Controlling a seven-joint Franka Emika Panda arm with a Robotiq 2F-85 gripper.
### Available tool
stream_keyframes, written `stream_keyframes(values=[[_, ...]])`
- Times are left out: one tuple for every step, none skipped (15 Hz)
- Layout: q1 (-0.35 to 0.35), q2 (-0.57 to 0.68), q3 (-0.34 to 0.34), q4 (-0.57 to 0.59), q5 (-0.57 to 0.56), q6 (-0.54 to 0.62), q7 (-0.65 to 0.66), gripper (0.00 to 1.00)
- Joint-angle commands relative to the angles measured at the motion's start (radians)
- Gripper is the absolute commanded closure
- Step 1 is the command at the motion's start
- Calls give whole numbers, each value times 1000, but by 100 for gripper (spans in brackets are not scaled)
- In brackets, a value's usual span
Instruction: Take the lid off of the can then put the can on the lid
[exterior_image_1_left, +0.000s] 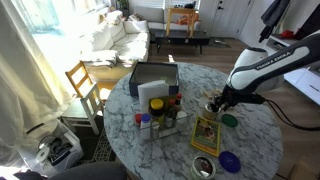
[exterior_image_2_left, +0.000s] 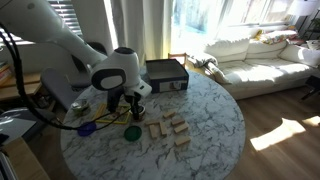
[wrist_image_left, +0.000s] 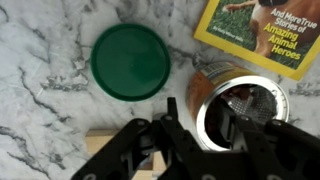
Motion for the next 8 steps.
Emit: stream_keyframes(values=[[-5,28,17,19,86,14,-4,26],[-5,29,19,22,99,13,-5,17],[-2,32,17,24,104,15,-4,11],[1,33,14,25,103,14,1,33],[2,32,11,26,100,9,1,50],[-1,30,11,27,101,7,-5,50],[-2,29,8,28,97,4,-7,58],[-3,30,8,30,96,1,-9,66]])
